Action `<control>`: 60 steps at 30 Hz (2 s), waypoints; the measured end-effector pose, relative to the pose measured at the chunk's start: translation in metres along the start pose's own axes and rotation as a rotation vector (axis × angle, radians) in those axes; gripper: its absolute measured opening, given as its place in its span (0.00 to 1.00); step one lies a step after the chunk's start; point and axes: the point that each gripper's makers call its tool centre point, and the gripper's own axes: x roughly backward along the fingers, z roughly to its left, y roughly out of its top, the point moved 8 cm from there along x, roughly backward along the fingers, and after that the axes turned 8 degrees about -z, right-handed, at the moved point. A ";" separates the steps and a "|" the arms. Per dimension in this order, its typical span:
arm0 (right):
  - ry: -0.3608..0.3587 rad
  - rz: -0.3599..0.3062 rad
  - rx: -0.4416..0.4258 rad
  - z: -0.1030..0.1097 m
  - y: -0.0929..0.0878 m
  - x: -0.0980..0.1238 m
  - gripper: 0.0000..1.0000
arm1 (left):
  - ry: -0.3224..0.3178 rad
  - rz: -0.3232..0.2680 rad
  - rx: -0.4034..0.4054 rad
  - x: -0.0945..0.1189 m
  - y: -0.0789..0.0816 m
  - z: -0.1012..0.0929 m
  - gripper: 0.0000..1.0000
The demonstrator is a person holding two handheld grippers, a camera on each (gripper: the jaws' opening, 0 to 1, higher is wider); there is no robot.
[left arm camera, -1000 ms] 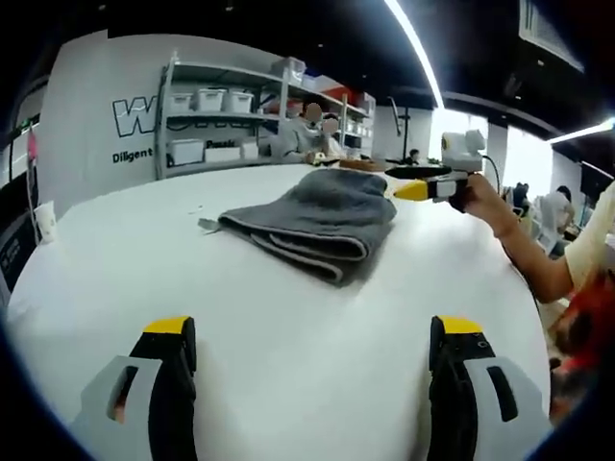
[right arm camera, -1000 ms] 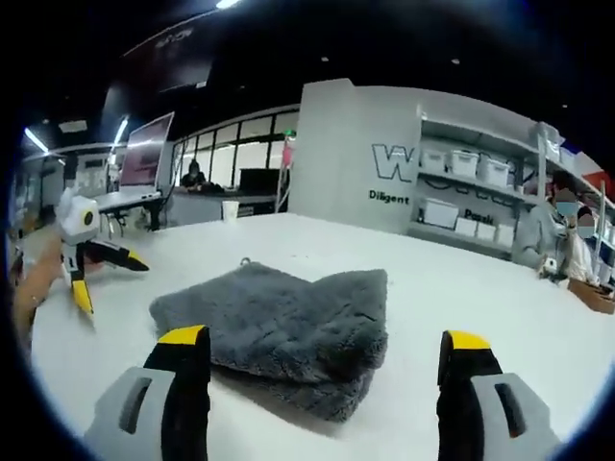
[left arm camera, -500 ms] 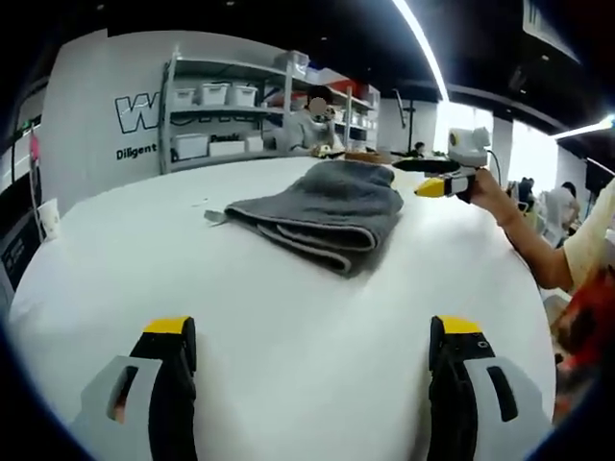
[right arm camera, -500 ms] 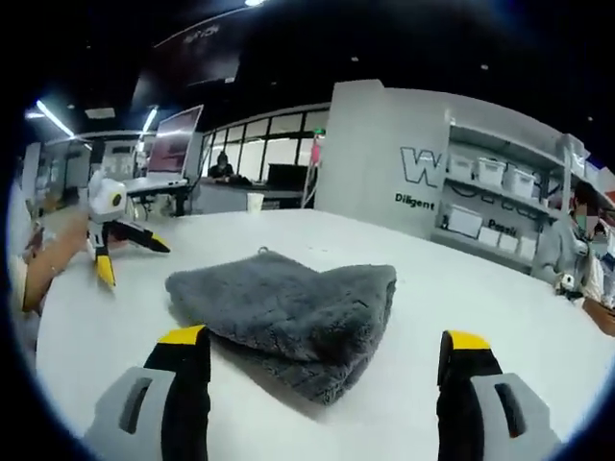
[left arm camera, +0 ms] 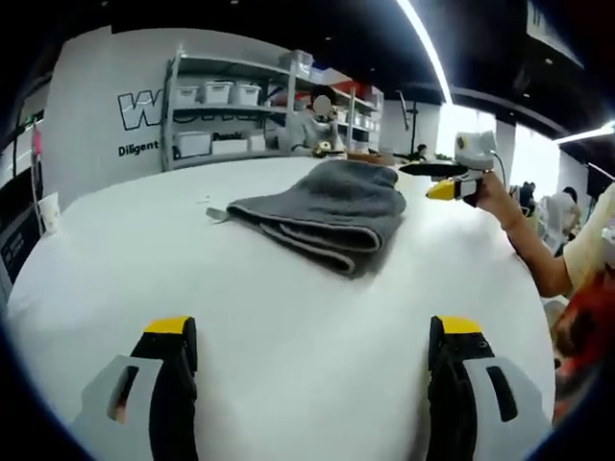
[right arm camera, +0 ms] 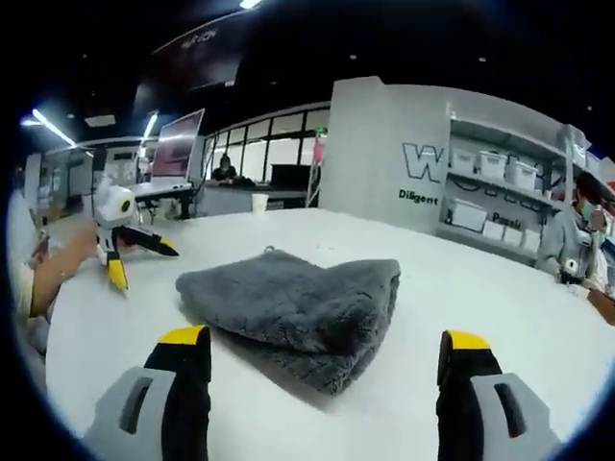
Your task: Open the folded towel by lifting each exposed corner and separating the folded layers until the towel lies flat within the target outline without major curled edges
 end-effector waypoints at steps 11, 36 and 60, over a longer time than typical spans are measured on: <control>0.010 -0.030 -0.055 -0.002 0.001 0.005 0.99 | 0.080 -0.001 -0.054 -0.009 0.014 0.001 0.95; 0.059 0.036 -0.088 0.003 -0.015 -0.004 0.67 | -0.022 -0.018 -0.061 -0.065 0.039 -0.020 0.93; 0.066 0.117 0.003 0.005 -0.035 -0.014 0.00 | -0.028 0.045 -0.105 -0.054 0.027 -0.025 0.93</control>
